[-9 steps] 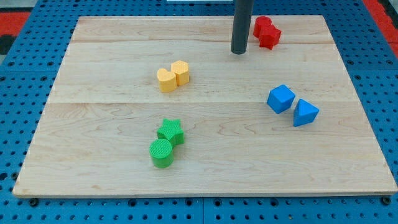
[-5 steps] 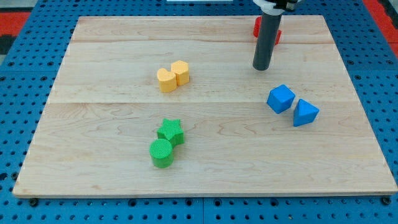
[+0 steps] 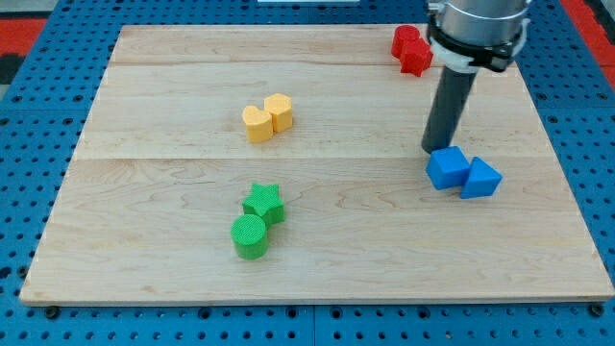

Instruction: Push the blue blocks towards the bottom right of the board

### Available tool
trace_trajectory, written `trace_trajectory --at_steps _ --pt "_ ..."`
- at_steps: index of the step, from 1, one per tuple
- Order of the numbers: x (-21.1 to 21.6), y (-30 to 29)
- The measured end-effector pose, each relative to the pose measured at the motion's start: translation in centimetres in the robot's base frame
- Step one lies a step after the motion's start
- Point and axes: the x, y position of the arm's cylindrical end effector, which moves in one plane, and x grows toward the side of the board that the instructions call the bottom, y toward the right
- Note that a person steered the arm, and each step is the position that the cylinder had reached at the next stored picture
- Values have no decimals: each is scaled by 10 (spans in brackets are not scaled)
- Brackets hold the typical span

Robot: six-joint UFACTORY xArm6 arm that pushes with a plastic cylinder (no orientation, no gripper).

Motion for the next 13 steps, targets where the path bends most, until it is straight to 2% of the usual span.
trace_trajectory --at_steps 1,3,5,6,7,8,9,11,12,13 --pt "1 40" --pt "40 42" --pt "55 60" --pt "75 67" --pt "127 52" --pt "134 37" --pt "122 39" --pt "87 94" --pt "73 54" --pt "18 59"
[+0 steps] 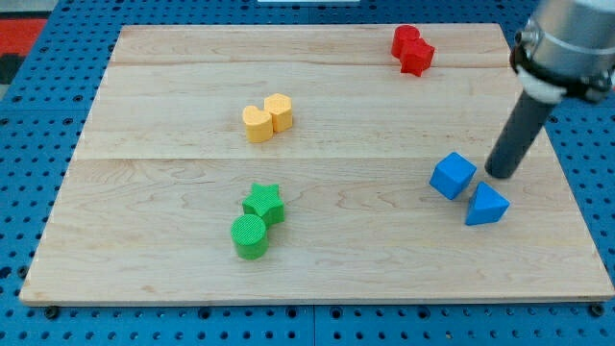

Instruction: Push the blue blocks towards the bottom right of the board

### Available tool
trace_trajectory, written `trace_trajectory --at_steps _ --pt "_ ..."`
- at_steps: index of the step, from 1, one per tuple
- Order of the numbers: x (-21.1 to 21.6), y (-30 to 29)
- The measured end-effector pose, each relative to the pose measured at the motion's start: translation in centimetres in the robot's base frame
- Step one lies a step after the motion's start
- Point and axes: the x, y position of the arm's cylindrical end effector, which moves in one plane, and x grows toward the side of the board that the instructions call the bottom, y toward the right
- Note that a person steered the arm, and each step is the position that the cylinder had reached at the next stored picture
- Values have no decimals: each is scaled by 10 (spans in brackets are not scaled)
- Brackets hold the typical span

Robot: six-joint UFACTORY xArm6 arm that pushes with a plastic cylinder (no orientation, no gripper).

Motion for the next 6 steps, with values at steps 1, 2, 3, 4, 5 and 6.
trace_trajectory --at_steps 1,2,3,4,5,6 --pt "-7 -38" --pt "2 -61" --pt "22 -55" --pt "1 -50" --pt "0 -50" --pt "0 -50"
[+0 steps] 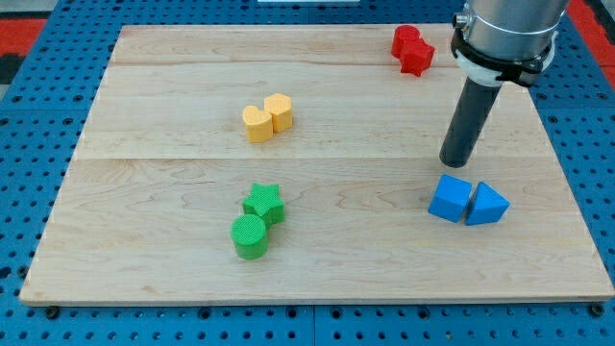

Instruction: Push the blue blocks towards the bottom right of the board

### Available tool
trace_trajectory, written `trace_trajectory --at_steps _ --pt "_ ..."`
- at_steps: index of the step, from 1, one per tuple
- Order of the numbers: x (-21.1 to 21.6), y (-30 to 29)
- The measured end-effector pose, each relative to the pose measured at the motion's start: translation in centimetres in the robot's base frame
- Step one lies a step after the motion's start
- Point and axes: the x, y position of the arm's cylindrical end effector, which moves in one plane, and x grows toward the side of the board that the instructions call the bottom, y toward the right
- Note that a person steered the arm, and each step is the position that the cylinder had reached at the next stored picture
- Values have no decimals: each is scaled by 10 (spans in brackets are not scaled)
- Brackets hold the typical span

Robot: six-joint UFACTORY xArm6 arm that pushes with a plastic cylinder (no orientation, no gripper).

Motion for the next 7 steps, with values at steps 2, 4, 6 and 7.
trace_trajectory --at_steps 2,4,6,7 --pt "9 -1" --pt "-2 14" --pt "-36 17" --pt "-36 8"
